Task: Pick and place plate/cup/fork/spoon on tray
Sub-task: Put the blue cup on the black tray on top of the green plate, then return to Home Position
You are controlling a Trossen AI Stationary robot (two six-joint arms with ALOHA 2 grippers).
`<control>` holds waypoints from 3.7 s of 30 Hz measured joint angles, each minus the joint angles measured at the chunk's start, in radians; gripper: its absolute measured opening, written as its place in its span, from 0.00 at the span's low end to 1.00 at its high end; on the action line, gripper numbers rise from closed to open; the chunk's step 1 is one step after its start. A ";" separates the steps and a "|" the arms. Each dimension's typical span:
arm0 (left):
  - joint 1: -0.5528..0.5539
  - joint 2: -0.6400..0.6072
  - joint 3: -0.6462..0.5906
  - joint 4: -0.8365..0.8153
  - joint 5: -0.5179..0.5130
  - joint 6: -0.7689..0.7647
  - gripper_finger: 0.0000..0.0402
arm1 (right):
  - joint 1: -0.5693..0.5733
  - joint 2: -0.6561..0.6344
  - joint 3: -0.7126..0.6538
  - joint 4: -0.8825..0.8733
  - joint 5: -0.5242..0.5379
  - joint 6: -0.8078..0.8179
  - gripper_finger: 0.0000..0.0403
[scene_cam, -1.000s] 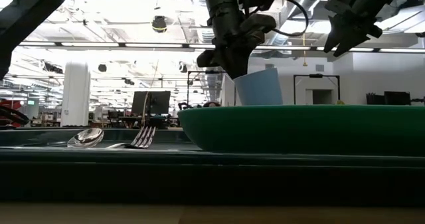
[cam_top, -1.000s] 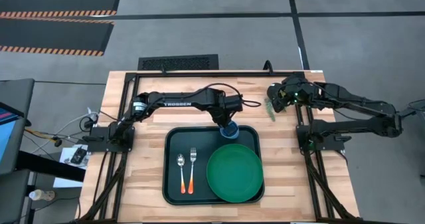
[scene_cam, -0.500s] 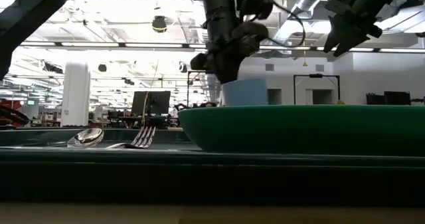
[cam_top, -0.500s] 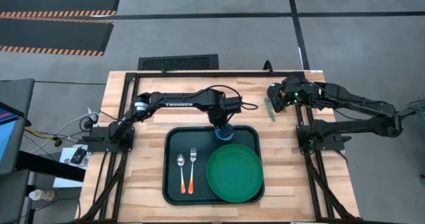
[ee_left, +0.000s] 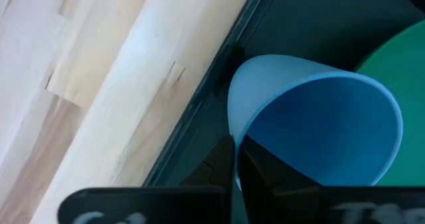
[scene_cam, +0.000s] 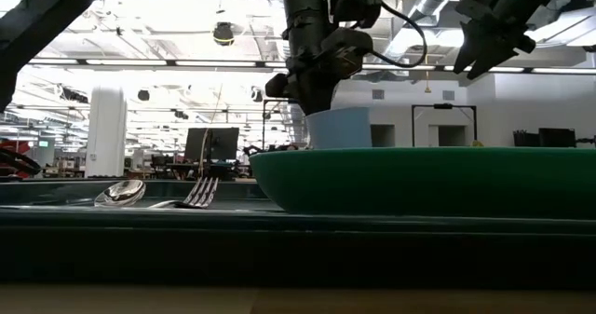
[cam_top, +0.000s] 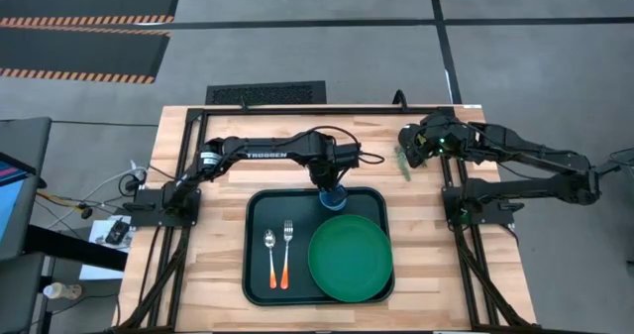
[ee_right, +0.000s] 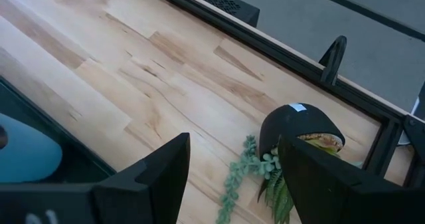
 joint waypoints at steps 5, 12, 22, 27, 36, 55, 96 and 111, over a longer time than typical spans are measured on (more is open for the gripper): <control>0.000 0.000 0.000 0.004 0.018 0.010 0.02 | 0.000 0.000 0.000 0.000 0.000 0.000 0.63; -0.001 0.000 -0.001 0.017 0.015 0.021 0.13 | 0.000 0.000 0.000 0.000 -0.001 0.001 0.63; 0.001 0.000 0.014 0.029 -0.036 0.045 0.30 | 0.000 0.000 0.000 0.000 -0.003 0.001 0.63; 0.001 0.000 0.074 0.014 -0.027 0.042 0.36 | 0.001 -0.001 0.000 0.005 -0.007 0.004 0.63; -0.071 -0.131 0.214 -0.074 -0.149 0.195 0.37 | 0.003 -0.105 0.150 0.050 -0.032 -0.171 0.63; -0.647 -0.883 -0.418 -0.272 -1.276 -0.548 0.37 | 0.077 -0.806 -0.335 0.455 -0.218 -0.141 0.63; -1.023 -2.010 -1.661 0.919 -0.866 -0.417 0.37 | 0.133 -0.788 -0.431 0.609 -0.425 -0.215 0.63; -0.991 -2.226 -1.983 1.662 -0.247 0.484 0.37 | 0.107 -0.798 -0.705 1.082 -0.530 -0.191 0.63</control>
